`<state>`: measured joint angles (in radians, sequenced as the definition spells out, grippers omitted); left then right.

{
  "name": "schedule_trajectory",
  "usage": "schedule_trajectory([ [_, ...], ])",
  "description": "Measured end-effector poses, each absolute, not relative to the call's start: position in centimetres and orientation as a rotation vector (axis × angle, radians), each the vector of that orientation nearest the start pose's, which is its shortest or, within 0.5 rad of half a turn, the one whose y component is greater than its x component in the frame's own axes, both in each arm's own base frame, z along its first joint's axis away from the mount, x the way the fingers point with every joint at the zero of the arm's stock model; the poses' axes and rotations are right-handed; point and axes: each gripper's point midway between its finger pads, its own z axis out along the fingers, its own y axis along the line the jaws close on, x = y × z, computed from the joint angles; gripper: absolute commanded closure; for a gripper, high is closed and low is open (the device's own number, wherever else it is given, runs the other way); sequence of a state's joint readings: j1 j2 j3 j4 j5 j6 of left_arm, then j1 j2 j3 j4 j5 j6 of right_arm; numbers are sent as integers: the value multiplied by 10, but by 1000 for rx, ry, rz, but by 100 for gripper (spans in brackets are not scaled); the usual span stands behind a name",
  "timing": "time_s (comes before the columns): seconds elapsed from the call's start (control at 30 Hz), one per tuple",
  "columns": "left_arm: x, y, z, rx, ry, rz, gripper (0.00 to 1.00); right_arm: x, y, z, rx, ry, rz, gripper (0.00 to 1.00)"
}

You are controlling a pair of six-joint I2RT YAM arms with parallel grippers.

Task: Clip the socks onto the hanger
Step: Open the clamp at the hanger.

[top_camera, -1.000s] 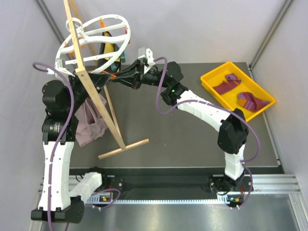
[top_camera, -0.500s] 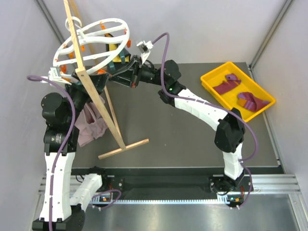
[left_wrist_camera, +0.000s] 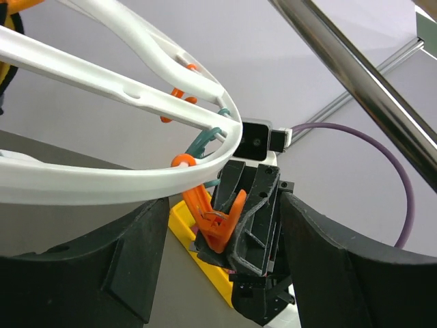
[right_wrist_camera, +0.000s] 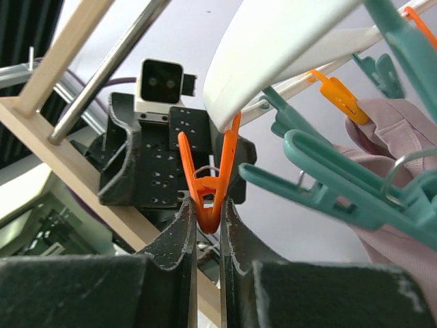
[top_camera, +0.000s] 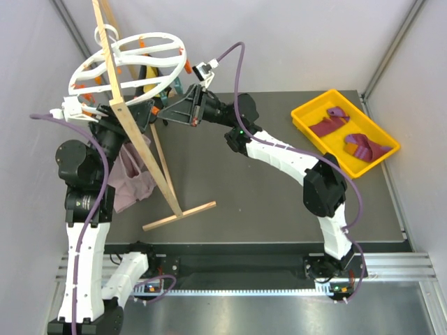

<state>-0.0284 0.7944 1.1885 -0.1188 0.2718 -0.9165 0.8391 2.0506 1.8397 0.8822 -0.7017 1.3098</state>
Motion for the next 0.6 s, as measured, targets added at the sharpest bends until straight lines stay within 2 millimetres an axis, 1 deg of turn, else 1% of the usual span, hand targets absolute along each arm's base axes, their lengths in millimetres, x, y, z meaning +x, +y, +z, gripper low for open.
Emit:
schedule_trajectory([
  [0.23,268,-87,494,-361,1307,-989,34,248,492,471,-517,1244,2301,100],
  [0.4,271,-92,496,-362,1281,-1051,35,248,491,468,-491,1259,2332,100],
  [0.57,276,-98,495,-365,1280,-1116,40,248,491,468,-483,1261,2334,100],
  [0.6,277,-98,494,-370,1282,-1122,42,248,491,468,-483,1261,2334,100],
])
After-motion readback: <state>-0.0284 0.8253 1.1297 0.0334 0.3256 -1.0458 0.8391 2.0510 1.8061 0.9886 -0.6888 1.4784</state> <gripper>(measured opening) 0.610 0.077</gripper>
